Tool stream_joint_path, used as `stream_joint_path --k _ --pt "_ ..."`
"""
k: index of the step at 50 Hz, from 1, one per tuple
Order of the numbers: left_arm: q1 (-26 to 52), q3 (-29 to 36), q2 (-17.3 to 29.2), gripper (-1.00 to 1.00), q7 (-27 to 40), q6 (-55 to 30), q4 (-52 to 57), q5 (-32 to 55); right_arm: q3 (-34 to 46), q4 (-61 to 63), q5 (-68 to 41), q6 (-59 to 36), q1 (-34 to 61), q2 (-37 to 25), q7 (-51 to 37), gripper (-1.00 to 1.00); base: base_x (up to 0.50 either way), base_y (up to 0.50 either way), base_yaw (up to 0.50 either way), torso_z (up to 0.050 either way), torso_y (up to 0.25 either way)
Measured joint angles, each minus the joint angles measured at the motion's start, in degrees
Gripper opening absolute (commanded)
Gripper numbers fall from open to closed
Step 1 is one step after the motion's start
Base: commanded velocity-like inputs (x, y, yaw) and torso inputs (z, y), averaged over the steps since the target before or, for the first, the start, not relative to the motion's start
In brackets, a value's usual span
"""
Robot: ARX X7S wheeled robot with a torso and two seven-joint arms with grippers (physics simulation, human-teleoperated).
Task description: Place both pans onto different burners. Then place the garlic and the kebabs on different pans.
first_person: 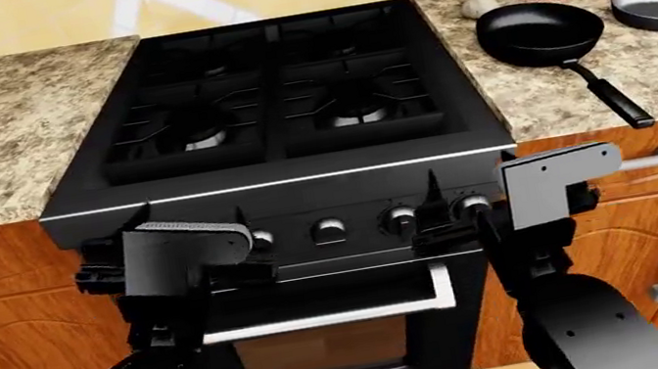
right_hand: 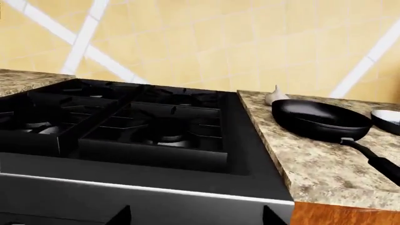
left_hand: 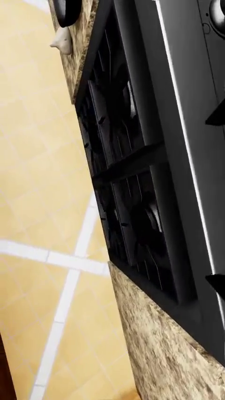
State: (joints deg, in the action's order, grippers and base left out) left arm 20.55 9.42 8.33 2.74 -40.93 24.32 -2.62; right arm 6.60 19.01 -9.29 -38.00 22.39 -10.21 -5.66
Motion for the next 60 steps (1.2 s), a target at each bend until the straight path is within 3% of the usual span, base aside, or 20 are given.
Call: stream_joint_path --k 16,60 --pt "10.41 0.85 0.97 1.00 -1.99 -9.64 0.64 0.81 0.48 0.78 -1.52 -9.45 9.63 -1.24 0.31 1.00 0.00 -0.01 0.00 0.000 0.000" --pt "14.16 1.86 1.95 1.00 -0.96 -12.11 0.63 1.64 0.57 2.87 -3.58 -13.44 13.16 -2.24 -0.54 1.00 0.00 -0.50 0.00 0.000 0.000"
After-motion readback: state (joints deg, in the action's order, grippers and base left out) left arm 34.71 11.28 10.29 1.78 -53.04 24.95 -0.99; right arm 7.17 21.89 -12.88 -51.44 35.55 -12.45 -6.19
